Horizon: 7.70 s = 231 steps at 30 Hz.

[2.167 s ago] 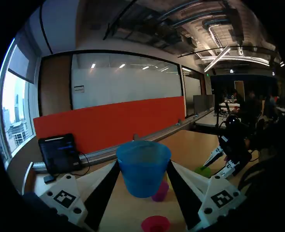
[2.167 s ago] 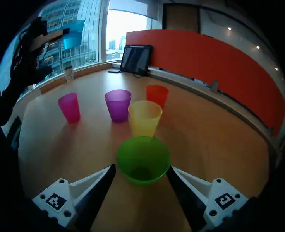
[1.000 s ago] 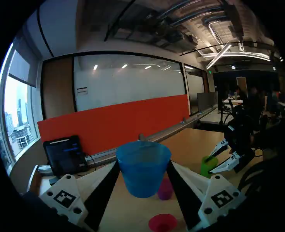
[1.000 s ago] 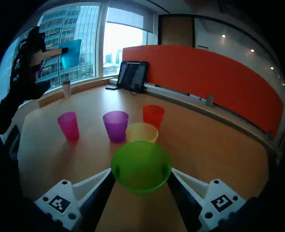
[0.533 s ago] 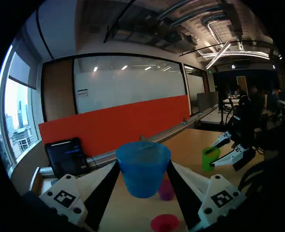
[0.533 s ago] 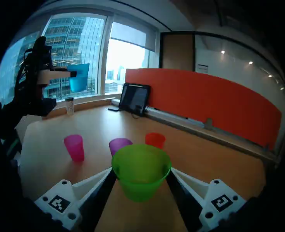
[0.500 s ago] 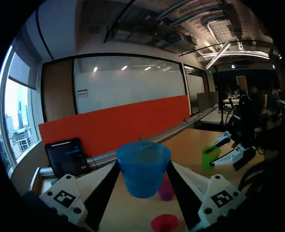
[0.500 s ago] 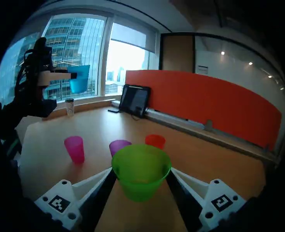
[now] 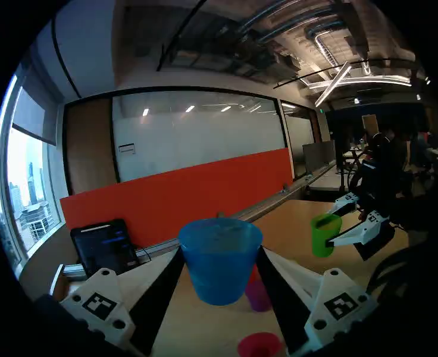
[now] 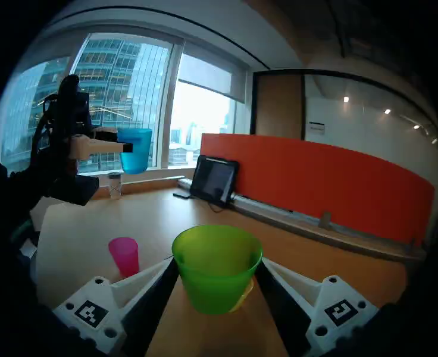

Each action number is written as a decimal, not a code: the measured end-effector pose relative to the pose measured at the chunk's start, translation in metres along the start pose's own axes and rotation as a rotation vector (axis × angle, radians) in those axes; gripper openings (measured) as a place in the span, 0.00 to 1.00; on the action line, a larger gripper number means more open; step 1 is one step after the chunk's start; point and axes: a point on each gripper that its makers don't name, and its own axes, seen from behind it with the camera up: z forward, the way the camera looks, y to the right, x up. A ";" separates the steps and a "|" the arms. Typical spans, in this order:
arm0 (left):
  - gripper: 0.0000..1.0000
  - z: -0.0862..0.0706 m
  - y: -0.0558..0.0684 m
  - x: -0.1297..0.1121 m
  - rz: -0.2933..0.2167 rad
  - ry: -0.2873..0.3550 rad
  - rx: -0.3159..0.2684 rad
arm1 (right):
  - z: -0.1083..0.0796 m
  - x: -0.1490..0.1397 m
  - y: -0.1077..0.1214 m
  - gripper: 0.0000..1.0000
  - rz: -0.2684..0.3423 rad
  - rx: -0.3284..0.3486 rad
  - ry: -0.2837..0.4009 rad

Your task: Pour water

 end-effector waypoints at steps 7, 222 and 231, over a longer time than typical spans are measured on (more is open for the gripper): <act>0.84 0.002 0.000 0.010 0.051 0.018 0.011 | 0.006 0.018 -0.013 0.90 0.004 0.032 0.043; 0.84 0.025 0.026 0.143 0.099 0.173 0.014 | 0.033 0.078 -0.085 0.88 -0.035 0.200 0.190; 0.86 0.033 0.029 0.130 -0.093 0.123 -0.047 | 0.032 0.079 -0.086 0.89 -0.035 0.200 0.196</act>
